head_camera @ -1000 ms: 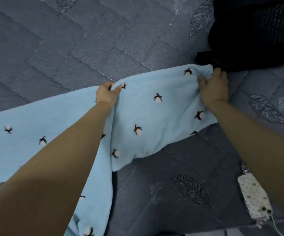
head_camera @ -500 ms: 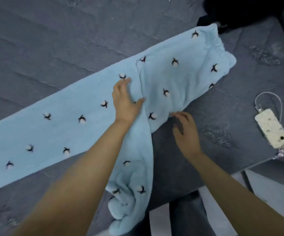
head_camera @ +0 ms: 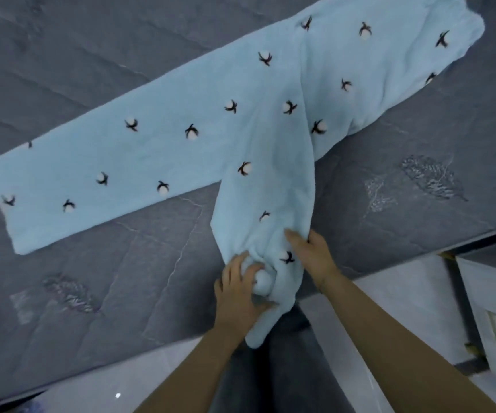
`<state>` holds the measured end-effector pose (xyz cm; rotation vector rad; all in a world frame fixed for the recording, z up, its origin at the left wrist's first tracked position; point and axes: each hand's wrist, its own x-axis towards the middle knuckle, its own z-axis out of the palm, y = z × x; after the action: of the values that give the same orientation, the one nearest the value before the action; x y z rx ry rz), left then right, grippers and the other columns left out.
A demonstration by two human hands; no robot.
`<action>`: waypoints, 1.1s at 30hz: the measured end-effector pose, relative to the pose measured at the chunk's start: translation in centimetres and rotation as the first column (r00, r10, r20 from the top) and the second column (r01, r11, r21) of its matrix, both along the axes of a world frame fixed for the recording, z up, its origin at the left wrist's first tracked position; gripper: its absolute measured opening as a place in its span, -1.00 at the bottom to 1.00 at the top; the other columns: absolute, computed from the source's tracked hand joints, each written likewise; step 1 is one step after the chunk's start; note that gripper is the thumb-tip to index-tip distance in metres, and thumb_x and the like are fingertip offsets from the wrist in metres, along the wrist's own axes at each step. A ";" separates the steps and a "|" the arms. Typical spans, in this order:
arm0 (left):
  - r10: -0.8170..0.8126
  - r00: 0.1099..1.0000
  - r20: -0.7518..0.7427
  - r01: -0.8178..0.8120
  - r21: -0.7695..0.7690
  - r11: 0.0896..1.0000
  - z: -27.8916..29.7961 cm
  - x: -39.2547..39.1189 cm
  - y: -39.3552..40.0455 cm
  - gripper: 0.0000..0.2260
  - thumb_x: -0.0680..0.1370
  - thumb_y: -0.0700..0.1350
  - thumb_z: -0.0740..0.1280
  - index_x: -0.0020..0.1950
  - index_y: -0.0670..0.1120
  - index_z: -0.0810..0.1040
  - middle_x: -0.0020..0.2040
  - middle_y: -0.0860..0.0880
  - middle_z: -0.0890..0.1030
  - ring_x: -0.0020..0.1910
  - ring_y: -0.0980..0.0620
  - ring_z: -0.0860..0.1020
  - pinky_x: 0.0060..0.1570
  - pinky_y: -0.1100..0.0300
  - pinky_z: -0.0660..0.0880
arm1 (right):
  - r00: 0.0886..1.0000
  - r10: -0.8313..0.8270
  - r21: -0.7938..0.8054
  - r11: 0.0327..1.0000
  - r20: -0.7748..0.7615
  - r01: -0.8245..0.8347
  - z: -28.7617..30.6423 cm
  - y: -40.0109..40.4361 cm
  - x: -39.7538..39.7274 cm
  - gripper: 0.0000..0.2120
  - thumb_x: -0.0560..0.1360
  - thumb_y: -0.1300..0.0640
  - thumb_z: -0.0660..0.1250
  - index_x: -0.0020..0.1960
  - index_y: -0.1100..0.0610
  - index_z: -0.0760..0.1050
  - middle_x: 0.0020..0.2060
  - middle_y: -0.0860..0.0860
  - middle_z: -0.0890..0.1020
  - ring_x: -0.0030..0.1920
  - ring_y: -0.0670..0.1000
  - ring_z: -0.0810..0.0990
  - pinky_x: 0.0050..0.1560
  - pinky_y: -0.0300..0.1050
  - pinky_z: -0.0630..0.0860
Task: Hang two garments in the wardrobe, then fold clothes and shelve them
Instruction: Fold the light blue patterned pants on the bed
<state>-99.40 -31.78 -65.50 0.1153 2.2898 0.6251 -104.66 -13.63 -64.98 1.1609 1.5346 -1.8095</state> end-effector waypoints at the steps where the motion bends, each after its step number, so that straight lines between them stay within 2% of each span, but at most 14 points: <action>1: 0.103 0.993 -0.061 -0.098 0.076 0.992 -0.3 -0.5 0.1 -0.43 0.32 0.22 0.46 0.26 0.04 0.50 0.44 0.01 0.28 0.35 0.00 0.24 0.29 0.00 0.31 | 1.000 -0.011 0.009 1.000 -0.006 0.011 -0.1 0.0 0.1 -0.92 0.58 0.08 0.33 0.05 -0.02 0.57 0.02 -0.04 0.67 0.00 -0.08 0.65 -0.07 -0.24 0.60; 3: 0.263 0.962 -0.078 -0.238 0.244 0.940 -0.7 -1.3 0.0 -0.73 0.40 -0.05 0.49 0.04 -0.10 0.60 0.22 -0.01 0.46 0.20 0.00 0.35 0.18 0.07 0.41 | 0.999 -0.053 -0.005 0.999 0.002 0.053 0.1 0.1 -0.1 -0.87 0.58 0.10 0.33 0.11 0.04 0.57 0.01 -0.03 0.66 0.00 -0.06 0.64 -0.08 -0.22 0.62; 5: 0.443 0.887 0.133 -0.460 0.358 0.813 -0.4 -2.3 -1.0 -0.81 0.44 -0.22 0.50 0.01 -0.09 0.60 0.10 -0.01 0.58 0.14 -0.03 0.50 0.12 0.10 0.48 | 0.996 -0.083 -0.049 0.995 0.022 0.084 0.7 0.0 -0.6 -0.80 0.58 0.11 0.32 0.18 0.13 0.56 0.00 0.00 0.67 -0.06 -0.05 0.66 -0.14 -0.21 0.64; 8: 0.580 0.606 0.544 -0.794 0.378 0.475 0.8 -3.7 -3.9 -0.77 0.51 -0.22 0.42 0.12 0.01 0.59 0.05 0.07 0.69 0.06 0.13 0.62 0.00 0.28 0.55 | 1.000 0.004 -0.176 0.984 -0.007 -0.005 2.2 -0.9 -2.7 -0.71 0.61 0.06 0.26 0.24 0.19 0.53 -0.04 0.06 0.71 -0.10 0.03 0.70 -0.13 -0.10 0.65; 11: 0.688 0.305 0.659 -0.951 0.256 0.177 1.6 -3.9 -7.1 -0.73 0.58 -0.17 0.33 0.28 -0.08 0.49 0.23 -0.04 0.60 0.21 0.01 0.56 0.23 0.09 0.49 | 0.976 0.193 -0.337 0.917 -0.097 -0.215 3.9 -4.0 -5.3 -0.70 0.65 -0.05 0.13 0.28 0.04 0.48 0.12 0.03 0.67 0.12 0.01 0.65 0.12 -0.09 0.59; 13: 0.785 0.137 0.605 -0.983 0.183 0.031 2.3 -3.5 -9.0 -0.71 0.61 -0.11 0.29 0.33 -0.10 0.46 0.29 -0.06 0.56 0.27 -0.03 0.52 0.26 0.04 0.45 | 0.953 0.282 -0.377 0.875 -0.110 -0.303 4.5 -7.0 -6.7 -0.73 0.66 -0.06 0.08 0.26 -0.04 0.45 0.23 0.01 0.61 0.22 -0.04 0.58 0.26 -0.09 0.49; 16: 0.838 0.166 0.521 -0.981 0.174 0.086 3.2 -2.3 -10.9 -0.75 0.63 -0.02 0.25 0.26 -0.06 0.52 0.23 -0.05 0.60 0.21 -0.01 0.55 0.19 0.07 0.48 | 0.933 0.356 -0.353 0.866 -0.060 -0.354 4.6 -10.9 -8.9 -0.77 0.66 -0.05 0.11 0.13 0.00 0.48 0.34 0.08 0.52 0.24 -0.02 0.53 0.33 -0.10 0.41; 18: 0.788 0.182 0.588 -0.983 0.132 0.128 3.6 -1.4 -10.9 -0.85 0.62 0.01 0.26 0.13 0.05 0.57 0.14 0.00 0.64 0.13 0.05 0.58 0.11 0.14 0.50 | 0.916 0.402 -0.323 0.865 -0.011 -0.384 4.3 -12.8 -9.9 -0.75 0.64 -0.10 0.14 -0.01 0.00 0.52 0.32 0.06 0.53 0.27 0.03 0.51 0.39 -0.02 0.36; 20: 0.706 0.168 0.688 -0.986 0.115 0.122 3.3 -0.8 -10.2 -0.84 0.61 0.03 0.26 0.14 0.07 0.56 0.11 0.03 0.65 0.10 0.07 0.60 0.08 0.16 0.50 | 0.908 0.419 -0.274 0.876 0.022 -0.397 3.7 -14.3 -10.2 -0.74 0.62 -0.13 0.18 -0.04 0.01 0.54 0.27 0.03 0.56 0.23 0.03 0.54 0.33 -0.04 0.42; 22: 0.635 0.087 0.767 -0.993 0.118 -0.007 2.6 -0.8 -9.8 -0.81 0.60 0.00 0.28 0.19 0.02 0.56 0.07 0.02 0.68 0.06 0.06 0.62 0.13 0.12 0.51 | 0.912 0.410 -0.233 0.889 0.015 -0.395 3.0 -15.1 -10.0 -0.73 0.62 -0.09 0.20 0.03 0.07 0.55 0.23 0.02 0.59 0.13 -0.03 0.58 0.15 -0.17 0.51; 24: 0.636 0.038 0.770 -0.981 0.149 -0.122 2.3 -1.9 -10.6 -0.81 0.61 -0.11 0.30 0.20 -0.04 0.57 0.03 0.00 0.69 0.00 0.03 0.63 0.16 0.10 0.52 | 0.910 0.414 -0.143 0.899 -0.030 -0.414 2.9 -15.3 -9.5 -0.76 0.64 -0.04 0.19 0.11 0.07 0.55 0.21 0.01 0.60 0.15 -0.04 0.58 0.15 -0.19 0.52; 27: 0.679 -0.007 0.734 -0.944 0.220 -0.247 2.8 -4.1 -14.6 -0.78 0.61 -0.09 0.29 0.23 -0.08 0.56 0.09 -0.06 0.68 0.05 -0.01 0.63 0.09 0.09 0.57 | 0.868 0.458 0.217 0.882 -0.191 -0.417 3.8 -14.9 -8.0 -0.78 0.64 0.15 0.19 0.19 0.13 0.56 0.16 0.03 0.63 0.11 -0.07 0.60 0.03 -0.32 0.53; 30: 0.733 0.012 0.680 -0.910 0.311 -0.274 4.1 -6.6 -20.4 -0.71 0.61 -0.08 0.27 0.30 -0.13 0.53 0.16 -0.10 0.65 0.11 -0.05 0.61 0.10 0.06 0.56 | 0.713 0.651 0.619 0.679 -0.260 -0.394 4.8 -14.8 -6.9 -0.71 0.56 0.36 0.20 0.22 0.18 0.55 0.18 0.01 0.57 0.19 -0.02 0.51 0.21 -0.18 0.47; 33: 0.855 0.079 0.513 -0.885 0.431 -0.177 5.4 -10.3 -25.3 -0.71 0.62 -0.10 0.27 0.33 -0.09 0.51 0.20 -0.05 0.63 0.19 -0.03 0.58 0.23 0.04 0.50 | 0.509 0.850 0.804 0.395 -0.136 -0.445 5.4 -15.5 -8.7 -0.54 0.50 0.45 0.21 0.37 0.21 0.43 0.38 0.12 0.41 0.40 0.12 0.32 0.44 -0.12 0.21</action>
<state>-109.67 -57.11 -60.11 -1.3446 1.5239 2.1911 -113.35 -29.09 -59.61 0.0304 2.6619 -0.9550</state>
